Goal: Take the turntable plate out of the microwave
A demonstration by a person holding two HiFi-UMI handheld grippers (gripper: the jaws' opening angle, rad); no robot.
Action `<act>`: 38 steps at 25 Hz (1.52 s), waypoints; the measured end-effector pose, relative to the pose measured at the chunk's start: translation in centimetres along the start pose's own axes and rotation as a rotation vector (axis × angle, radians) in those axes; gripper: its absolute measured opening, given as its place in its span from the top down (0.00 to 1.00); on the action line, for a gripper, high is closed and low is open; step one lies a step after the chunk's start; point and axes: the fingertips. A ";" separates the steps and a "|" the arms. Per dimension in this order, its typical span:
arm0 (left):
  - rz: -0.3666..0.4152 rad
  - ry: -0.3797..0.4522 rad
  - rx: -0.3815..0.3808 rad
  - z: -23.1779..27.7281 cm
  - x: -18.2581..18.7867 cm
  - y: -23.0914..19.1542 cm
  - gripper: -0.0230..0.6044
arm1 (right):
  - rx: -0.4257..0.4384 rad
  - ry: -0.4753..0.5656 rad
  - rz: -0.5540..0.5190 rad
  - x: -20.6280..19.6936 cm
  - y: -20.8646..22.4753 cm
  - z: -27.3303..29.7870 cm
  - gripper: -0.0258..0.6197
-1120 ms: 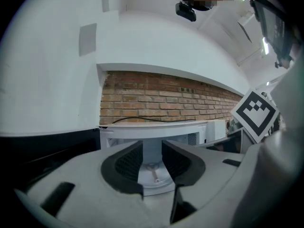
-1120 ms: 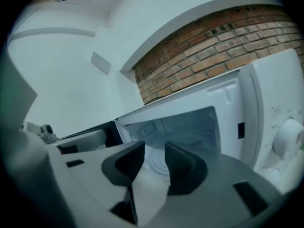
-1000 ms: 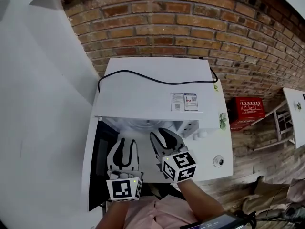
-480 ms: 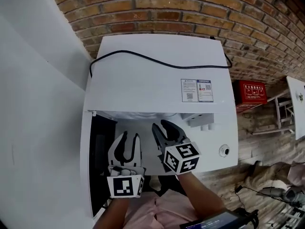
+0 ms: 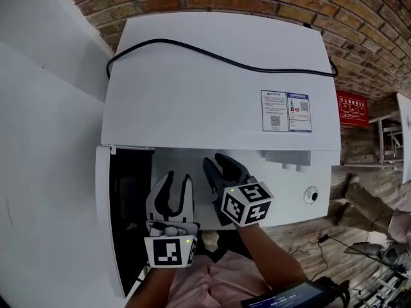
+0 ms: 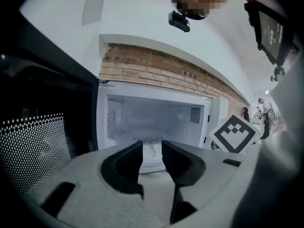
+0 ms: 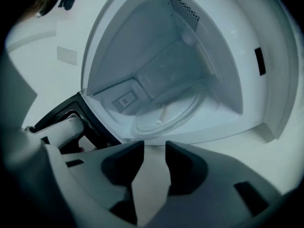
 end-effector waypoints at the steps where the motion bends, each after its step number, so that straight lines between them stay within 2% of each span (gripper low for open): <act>1: -0.001 -0.003 0.000 0.1 -0.1 0.0 0.76 | 0.007 0.001 0.019 -0.1 0.1 0.3 0.73; 6: 0.001 -0.013 0.008 0.5 -0.2 -0.5 0.76 | 0.056 0.009 0.164 -0.4 0.2 1.7 0.69; 12: -0.012 -0.015 0.019 0.6 0.2 -1.2 0.76 | 0.133 0.091 0.360 0.1 0.0 2.4 0.64; 15: -0.005 -0.034 0.017 0.5 0.0 -1.2 0.76 | 0.151 0.146 0.524 0.2 0.3 2.4 0.64; 18: -0.015 -0.035 0.017 0.3 0.0 -1.2 0.76 | 0.127 0.183 0.677 0.3 0.8 2.4 0.66; 21: -0.032 -0.021 0.012 0.1 0.3 -1.2 0.76 | 0.085 0.182 0.766 0.0 1.2 2.4 0.71; 24: -0.031 -0.016 0.014 -0.1 0.6 -1.3 0.76 | 0.100 0.191 0.796 0.1 1.0 2.1 0.76; 28: -0.030 -0.012 0.015 -0.2 0.7 -1.2 0.76 | 0.126 0.226 0.799 0.5 0.5 1.8 0.89; 38: -0.014 0.008 0.003 -1.3 1.2 -0.7 0.76 | 0.142 0.302 0.810 0.5 0.9 0.2 0.91</act>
Point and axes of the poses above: the fingertips, and each gripper's own axes: z forward along the fingers, y to its right, x out of its top, and after that the axes turned 15 degrees about x, right-handed
